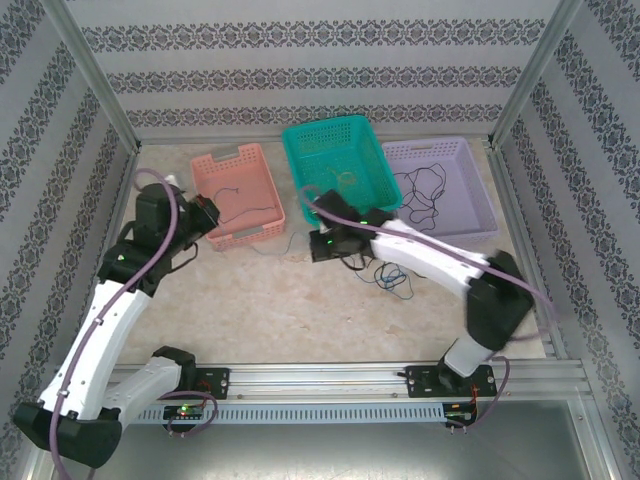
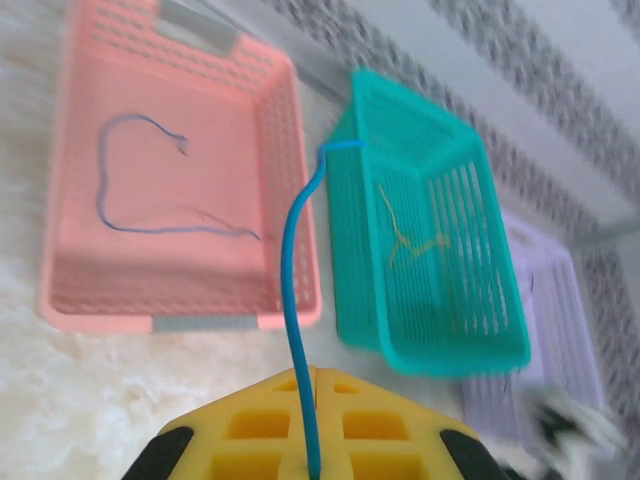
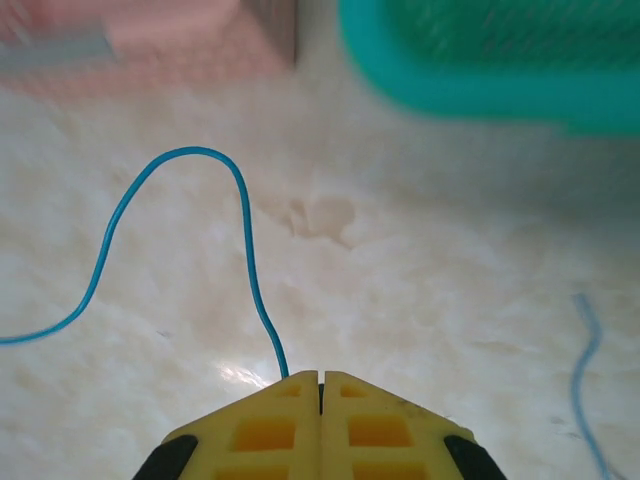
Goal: Untangle the cables
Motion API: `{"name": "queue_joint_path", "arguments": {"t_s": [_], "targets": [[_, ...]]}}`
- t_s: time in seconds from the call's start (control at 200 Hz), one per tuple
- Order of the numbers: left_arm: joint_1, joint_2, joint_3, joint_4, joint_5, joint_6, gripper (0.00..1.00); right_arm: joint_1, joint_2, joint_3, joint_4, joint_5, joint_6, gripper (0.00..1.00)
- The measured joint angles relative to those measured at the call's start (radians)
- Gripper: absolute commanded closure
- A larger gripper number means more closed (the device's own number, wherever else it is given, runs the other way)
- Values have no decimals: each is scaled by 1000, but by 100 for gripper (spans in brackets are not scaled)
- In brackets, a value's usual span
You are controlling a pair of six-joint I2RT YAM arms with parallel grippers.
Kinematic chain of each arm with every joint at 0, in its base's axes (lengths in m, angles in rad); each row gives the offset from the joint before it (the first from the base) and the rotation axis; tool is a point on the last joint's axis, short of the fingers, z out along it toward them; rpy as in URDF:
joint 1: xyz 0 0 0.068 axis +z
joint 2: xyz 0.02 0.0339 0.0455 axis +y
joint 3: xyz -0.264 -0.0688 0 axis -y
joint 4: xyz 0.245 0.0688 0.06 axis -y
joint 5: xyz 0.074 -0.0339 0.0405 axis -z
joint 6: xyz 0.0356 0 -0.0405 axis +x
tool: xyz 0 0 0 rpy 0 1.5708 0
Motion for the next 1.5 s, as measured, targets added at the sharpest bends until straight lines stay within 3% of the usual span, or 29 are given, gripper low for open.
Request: {"name": "queue_joint_path", "arguments": {"t_s": [0.105, 0.22, 0.43, 0.639, 1.234, 1.499], "targets": [[78, 13, 3, -23, -14, -133, 100, -131, -222, -142, 153, -14, 75, 100], [93, 21, -18, -26, -17, -296, 100, -282, -373, -262, 343, -27, 201, 100], [93, -28, -135, 13, -35, -618, 100, -423, -398, -355, 653, -35, 505, 100], [93, -71, -139, 7, -91, -761, 100, -526, -396, -373, 787, -37, 714, 100], [91, -149, -140, -38, -110, -911, 100, -559, -399, -445, 902, -4, 1069, 100], [92, -109, -140, -8, -140, -908, 100, -539, -450, -451, 822, 6, 1043, 100]]}}
